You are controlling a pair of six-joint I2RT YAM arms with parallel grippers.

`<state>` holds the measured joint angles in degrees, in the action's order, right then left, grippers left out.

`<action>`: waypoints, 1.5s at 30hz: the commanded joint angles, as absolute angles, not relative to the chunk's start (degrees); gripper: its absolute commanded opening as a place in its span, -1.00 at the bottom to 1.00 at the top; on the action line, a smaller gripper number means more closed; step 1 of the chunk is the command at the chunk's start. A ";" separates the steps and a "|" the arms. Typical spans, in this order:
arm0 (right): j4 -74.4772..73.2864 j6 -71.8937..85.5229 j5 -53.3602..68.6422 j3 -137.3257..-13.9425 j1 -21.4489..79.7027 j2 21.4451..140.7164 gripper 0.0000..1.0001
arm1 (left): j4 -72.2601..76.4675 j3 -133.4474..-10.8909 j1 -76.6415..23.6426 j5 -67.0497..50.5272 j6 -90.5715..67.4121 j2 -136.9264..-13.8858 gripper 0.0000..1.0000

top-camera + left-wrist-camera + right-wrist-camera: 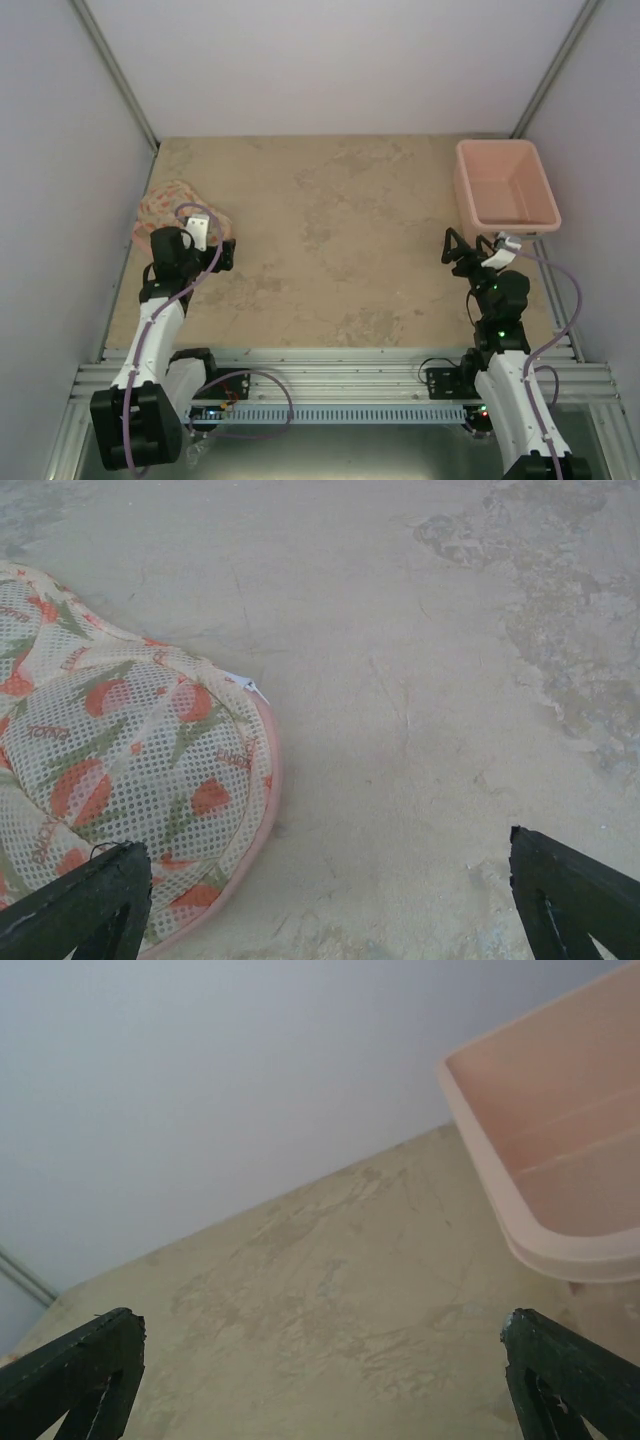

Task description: Unzip the laundry bag and remove the bra

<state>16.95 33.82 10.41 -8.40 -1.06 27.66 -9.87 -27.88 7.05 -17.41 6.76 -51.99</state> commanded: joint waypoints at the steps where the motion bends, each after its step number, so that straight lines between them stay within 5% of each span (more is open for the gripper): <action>1: 14.27 38.15 3.59 -10.07 -0.97 27.26 0.95 | -8.71 -27.77 7.03 -16.12 6.97 -51.65 0.98; 11: 16.25 29.91 15.00 -21.20 -0.97 27.52 0.95 | -17.37 -40.79 7.03 -3.86 18.50 -59.12 0.98; 20: 12.43 25.44 30.85 -35.79 -0.53 40.32 0.95 | -25.78 -49.36 5.73 0.32 28.33 -70.76 0.96; 45: 7.75 16.96 19.92 -41.79 17.06 50.96 0.95 | -12.33 -51.05 -1.67 4.97 20.18 -95.41 0.43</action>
